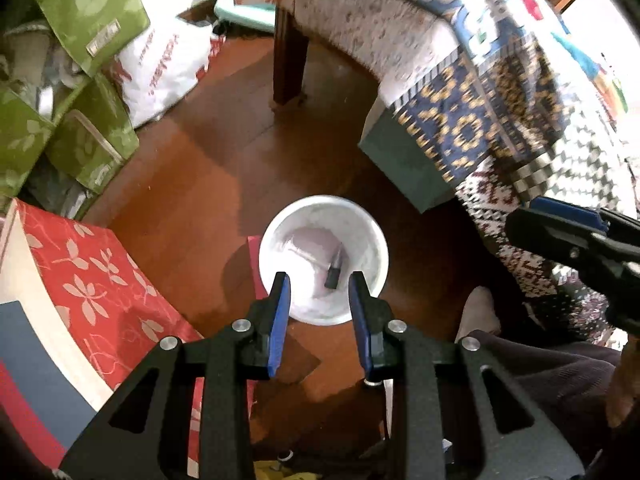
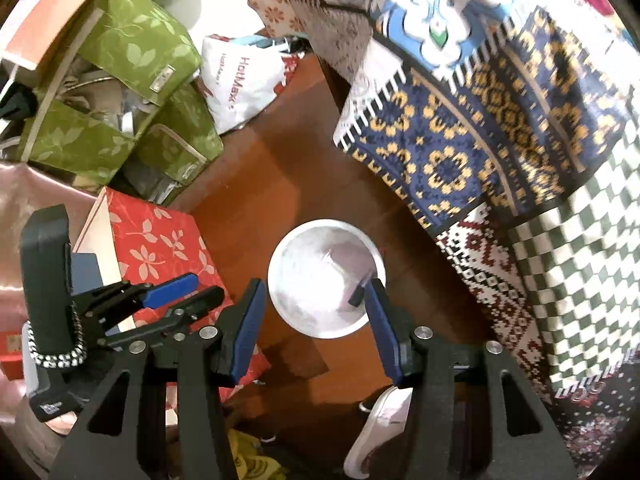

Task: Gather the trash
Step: 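Open both tools to drop the razor and bottle into the white bin, then raise both open tools back toward the items on the bed, then grasp the black clip with the left tool while the right tool grasps the black marker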

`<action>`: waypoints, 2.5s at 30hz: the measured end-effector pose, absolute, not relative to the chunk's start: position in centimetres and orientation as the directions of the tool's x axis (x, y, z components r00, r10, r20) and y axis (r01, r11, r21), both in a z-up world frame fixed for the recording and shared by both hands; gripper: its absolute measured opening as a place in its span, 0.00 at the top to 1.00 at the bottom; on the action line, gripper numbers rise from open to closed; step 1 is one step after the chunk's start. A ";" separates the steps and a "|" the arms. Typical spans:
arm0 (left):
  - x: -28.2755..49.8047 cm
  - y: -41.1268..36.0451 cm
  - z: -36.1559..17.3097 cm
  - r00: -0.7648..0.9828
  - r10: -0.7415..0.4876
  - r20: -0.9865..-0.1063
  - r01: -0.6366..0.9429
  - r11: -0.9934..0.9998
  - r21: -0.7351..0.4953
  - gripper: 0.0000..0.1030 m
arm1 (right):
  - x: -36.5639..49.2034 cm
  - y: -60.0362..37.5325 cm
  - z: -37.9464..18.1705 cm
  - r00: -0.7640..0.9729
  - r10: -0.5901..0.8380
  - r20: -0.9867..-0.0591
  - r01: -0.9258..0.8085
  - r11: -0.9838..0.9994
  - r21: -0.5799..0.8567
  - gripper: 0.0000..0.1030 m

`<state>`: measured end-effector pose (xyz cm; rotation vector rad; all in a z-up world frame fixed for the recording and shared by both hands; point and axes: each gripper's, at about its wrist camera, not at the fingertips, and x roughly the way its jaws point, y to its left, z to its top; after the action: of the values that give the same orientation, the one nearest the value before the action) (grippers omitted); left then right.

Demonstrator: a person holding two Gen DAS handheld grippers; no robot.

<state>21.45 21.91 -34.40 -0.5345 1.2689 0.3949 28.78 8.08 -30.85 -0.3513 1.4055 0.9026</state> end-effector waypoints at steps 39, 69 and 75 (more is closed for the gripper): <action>29.8 2.8 -7.7 0.764 0.093 -0.638 -0.238 0.960 -0.146 0.72 | 31.2 -15.3 -7.3 0.590 0.466 -0.660 -0.574 0.817 0.064 0.54; 53.7 -7.3 -21.3 0.594 -0.142 -0.792 -0.005 0.984 -0.180 0.70 | 47.1 -28.4 -17.5 0.565 0.272 -0.779 -0.246 0.957 0.156 0.54; 55.5 -7.1 -24.5 0.566 -0.152 -0.810 -0.004 0.982 -0.187 0.70 | 49.4 -26.3 -20.4 0.499 0.332 -0.800 -0.313 0.930 0.191 0.54</action>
<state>55.55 -7.09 -24.54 -0.1752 0.9668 -0.0871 49.42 -26.29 -20.41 0.0219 0.9725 0.3903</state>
